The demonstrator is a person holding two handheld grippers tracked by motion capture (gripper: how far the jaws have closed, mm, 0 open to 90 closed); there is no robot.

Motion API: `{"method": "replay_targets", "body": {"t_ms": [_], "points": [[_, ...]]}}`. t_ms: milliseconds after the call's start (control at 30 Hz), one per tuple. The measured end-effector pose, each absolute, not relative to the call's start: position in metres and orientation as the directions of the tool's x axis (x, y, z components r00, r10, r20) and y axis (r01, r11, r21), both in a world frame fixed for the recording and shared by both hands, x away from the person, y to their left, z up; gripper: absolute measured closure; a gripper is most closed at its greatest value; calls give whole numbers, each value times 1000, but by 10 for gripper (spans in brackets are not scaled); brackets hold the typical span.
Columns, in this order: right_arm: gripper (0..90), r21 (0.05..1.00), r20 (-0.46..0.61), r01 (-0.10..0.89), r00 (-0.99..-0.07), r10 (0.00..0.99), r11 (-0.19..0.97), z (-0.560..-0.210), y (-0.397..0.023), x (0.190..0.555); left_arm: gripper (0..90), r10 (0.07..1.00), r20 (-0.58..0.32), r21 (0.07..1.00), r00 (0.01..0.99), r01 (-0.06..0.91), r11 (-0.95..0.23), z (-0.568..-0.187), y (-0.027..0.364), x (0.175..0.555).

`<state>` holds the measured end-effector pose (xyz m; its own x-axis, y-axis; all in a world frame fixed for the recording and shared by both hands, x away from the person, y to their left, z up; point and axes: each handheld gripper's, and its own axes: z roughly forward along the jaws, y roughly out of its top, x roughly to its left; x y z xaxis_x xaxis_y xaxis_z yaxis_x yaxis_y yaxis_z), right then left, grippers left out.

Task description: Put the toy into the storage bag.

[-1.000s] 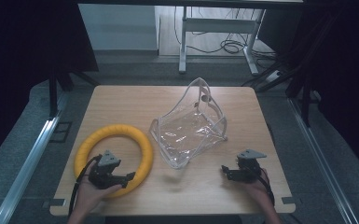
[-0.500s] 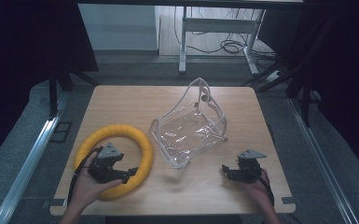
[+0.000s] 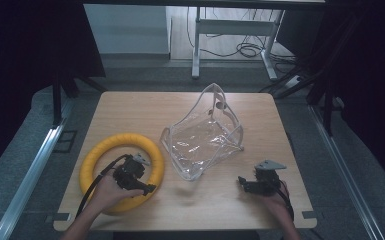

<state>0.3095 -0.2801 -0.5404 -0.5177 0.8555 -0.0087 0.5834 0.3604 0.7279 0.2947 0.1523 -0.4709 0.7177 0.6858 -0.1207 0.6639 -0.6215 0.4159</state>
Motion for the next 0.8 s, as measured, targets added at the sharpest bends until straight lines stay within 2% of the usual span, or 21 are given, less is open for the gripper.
{"method": "replay_targets", "body": {"t_ms": [333,600,800], "points": [[190,729,-8,586,-510,860,354,-540,-280,310,340,694,-129,300,708,695,-653,-490,138,309],[194,730,-8,586,-508,861,352,-540,-280,310,415,712,-103,244,695,711,-659,-503,128,310],[194,730,-9,586,-507,862,352,-540,-281,310,445,721,-65,246,690,711,-658,-504,124,308]]}}
